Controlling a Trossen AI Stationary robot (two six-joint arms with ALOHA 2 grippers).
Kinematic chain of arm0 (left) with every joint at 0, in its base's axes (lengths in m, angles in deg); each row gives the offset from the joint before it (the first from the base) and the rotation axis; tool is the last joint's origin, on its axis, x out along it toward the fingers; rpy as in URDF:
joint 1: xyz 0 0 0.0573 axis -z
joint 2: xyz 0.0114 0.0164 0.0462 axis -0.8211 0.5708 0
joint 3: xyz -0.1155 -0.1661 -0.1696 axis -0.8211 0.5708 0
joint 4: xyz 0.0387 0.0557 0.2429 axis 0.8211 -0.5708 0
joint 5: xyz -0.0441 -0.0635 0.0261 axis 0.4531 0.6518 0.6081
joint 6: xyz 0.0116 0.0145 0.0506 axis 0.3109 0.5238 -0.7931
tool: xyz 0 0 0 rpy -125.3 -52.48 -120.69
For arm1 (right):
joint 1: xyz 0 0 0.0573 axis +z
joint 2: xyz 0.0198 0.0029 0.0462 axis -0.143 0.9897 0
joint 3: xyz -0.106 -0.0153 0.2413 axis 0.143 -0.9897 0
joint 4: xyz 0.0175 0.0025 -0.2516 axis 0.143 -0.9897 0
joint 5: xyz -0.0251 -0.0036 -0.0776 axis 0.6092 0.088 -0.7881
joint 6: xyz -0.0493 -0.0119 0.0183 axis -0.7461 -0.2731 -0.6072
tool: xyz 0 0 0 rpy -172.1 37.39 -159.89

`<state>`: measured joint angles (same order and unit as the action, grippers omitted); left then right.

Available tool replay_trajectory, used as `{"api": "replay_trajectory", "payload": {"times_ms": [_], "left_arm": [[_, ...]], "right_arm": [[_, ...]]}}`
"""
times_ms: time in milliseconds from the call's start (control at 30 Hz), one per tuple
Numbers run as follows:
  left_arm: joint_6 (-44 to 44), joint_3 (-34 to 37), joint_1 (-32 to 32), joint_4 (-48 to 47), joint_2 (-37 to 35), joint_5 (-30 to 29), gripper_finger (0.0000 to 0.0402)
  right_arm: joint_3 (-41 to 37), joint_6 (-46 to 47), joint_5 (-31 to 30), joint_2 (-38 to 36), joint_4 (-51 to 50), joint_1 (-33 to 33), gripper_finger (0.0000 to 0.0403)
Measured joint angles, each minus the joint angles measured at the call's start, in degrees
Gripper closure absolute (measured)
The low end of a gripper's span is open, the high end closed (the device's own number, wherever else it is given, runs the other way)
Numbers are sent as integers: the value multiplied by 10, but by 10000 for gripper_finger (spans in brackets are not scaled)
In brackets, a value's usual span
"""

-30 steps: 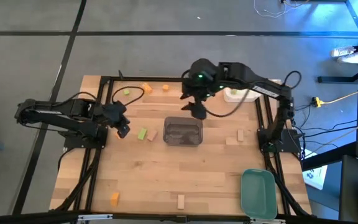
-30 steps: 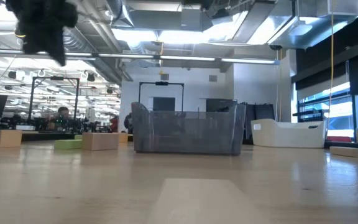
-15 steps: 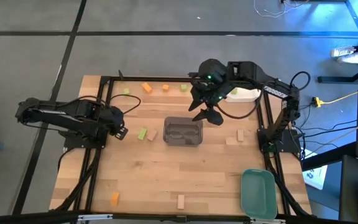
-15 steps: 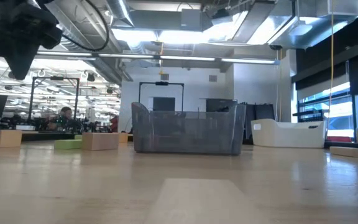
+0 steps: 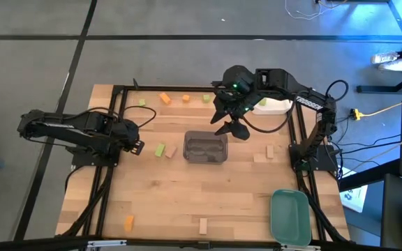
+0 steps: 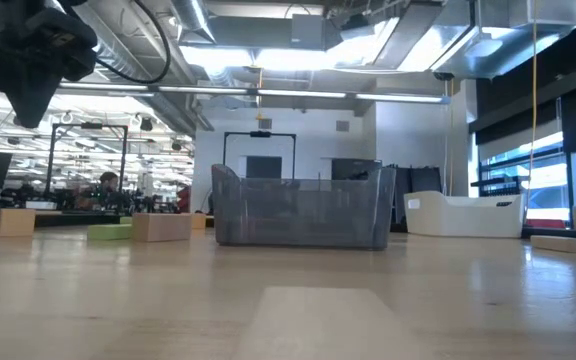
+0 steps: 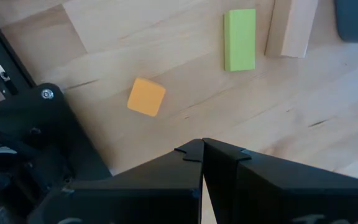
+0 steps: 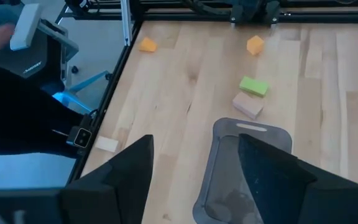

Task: Sort & place blocks by color
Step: Put the orange block into the black bin

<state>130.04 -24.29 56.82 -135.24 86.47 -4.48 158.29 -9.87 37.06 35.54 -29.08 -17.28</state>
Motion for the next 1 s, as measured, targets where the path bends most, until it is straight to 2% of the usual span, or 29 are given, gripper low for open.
{"api": "replay_trajectory", "payload": {"times_ms": [300, 533, 733, 867, 1000], "left_arm": [[-1, 0, 0, 1, 0, 0, 401], [-66, 0, 0, -6, 0, -7, 393], [-80, 31, -11, 0, 5, -4, 319], [-100, 68, -21, 55, 5, 1, 256], [-182, 105, -21, 60, 8, 9, 210]], "right_arm": [[0, 0, 0, 0, 9, 0, 169], [0, 0, 0, 0, 9, 0, 169], [0, 0, 0, 0, 9, 0, 169], [0, 0, 0, 0, 9, 0, 169], [0, 0, 0, 1, 8, 0, 169]]}}
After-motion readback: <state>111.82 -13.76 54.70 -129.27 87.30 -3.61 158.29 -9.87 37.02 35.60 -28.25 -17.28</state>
